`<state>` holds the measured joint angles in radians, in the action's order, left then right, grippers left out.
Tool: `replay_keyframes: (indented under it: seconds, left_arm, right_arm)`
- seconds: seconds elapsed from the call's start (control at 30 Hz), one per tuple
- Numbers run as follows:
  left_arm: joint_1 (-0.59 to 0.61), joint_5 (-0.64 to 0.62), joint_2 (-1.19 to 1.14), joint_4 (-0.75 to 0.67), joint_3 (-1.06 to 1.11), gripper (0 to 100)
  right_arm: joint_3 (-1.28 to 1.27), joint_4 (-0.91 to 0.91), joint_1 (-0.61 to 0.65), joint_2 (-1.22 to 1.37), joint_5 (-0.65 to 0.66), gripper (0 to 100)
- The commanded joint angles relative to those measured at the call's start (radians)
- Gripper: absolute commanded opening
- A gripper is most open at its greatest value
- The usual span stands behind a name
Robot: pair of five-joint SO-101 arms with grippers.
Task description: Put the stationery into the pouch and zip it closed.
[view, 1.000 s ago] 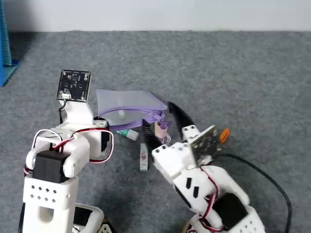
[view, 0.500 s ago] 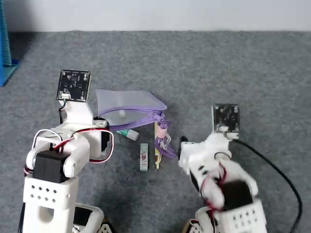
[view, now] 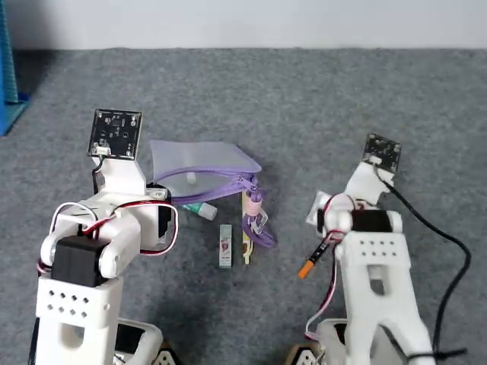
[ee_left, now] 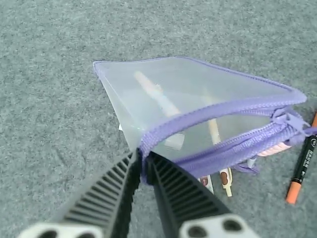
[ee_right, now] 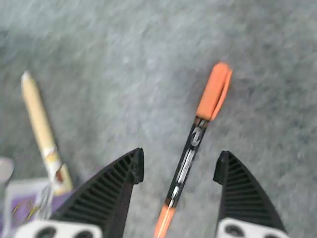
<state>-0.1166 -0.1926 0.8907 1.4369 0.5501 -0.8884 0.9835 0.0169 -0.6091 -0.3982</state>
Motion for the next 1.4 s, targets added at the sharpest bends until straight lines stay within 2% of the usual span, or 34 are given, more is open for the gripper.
replay_keyframes:
  seconds: [0.0, 0.3, 0.67, 0.93, 1.03, 1.17, 1.23, 1.37]
  left_arm:
    - [-0.005, -0.006, 0.0, -0.003, -0.054, 1]
    - [-0.002, -0.006, 0.0, -0.003, -0.053, 1]
    - [-0.002, -0.006, 0.0, -0.003, -0.051, 1]
    - [0.0, -0.006, -0.002, -0.003, -0.051, 1]
    - [0.0, -0.006, 0.0, -0.003, -0.051, 1]
    - [0.0, -0.006, -0.005, -0.003, -0.05, 1]
    - [0.002, -0.005, 0.0, 0.002, -0.05, 1]
    - [-0.002, -0.005, 0.0, -0.003, -0.042, 1]
  right_arm:
    - [0.057, -0.122, -0.047, 0.093, 0.032, 22.5]
    - [0.063, -0.283, -0.061, 0.288, 0.034, 22.5]
    - [0.258, -0.28, -0.133, 0.552, 0.034, 22.4]
    - [0.46, -0.119, -0.148, 0.771, 0.028, 22.1]
    - [0.525, -0.076, -0.148, 0.817, 0.026, 15.7]
    - [0.583, -0.031, -0.147, 0.82, 0.06, 0.0]
    - [0.603, 0.019, -0.142, 0.819, 0.08, 2.8]
    - [0.635, 0.111, -0.139, 0.811, 0.086, 1.0]
